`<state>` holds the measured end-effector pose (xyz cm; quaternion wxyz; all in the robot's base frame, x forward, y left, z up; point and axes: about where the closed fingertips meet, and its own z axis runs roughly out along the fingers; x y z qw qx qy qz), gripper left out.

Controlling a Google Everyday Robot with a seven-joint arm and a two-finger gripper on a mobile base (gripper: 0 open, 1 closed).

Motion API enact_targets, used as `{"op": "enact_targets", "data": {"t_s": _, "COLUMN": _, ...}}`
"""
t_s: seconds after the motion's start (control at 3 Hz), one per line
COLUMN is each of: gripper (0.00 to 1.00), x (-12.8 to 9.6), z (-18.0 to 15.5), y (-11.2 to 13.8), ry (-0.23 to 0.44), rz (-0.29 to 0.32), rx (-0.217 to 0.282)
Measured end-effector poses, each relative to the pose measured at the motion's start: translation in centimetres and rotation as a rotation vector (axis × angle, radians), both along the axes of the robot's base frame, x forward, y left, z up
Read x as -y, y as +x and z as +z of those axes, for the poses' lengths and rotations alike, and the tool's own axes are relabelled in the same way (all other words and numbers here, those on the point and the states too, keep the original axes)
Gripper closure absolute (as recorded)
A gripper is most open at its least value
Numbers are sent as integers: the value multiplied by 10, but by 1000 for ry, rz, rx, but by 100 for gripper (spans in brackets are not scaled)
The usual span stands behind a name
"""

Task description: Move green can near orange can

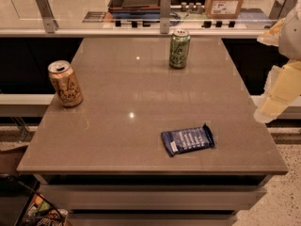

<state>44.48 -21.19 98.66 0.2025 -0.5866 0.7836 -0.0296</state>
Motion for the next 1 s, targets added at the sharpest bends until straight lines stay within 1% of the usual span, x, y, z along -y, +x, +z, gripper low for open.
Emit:
{"op": "enact_targets", "data": {"t_s": 0.33, "gripper": 0, "x": -8, "z": -11, "y": 15, "ry": 118, "rz": -52, "rx": 26}}
{"op": "enact_targets", "data": {"t_s": 0.67, "gripper": 0, "x": -21, "z": -23, "y": 31, "ry": 246, "rz": -145, "rx": 79}}
{"op": "enact_targets", "data": {"t_s": 1.0, "gripper": 0, "x": -34, "z": -48, "y": 51, "ry": 363, "rz": -262, "rx": 111}}
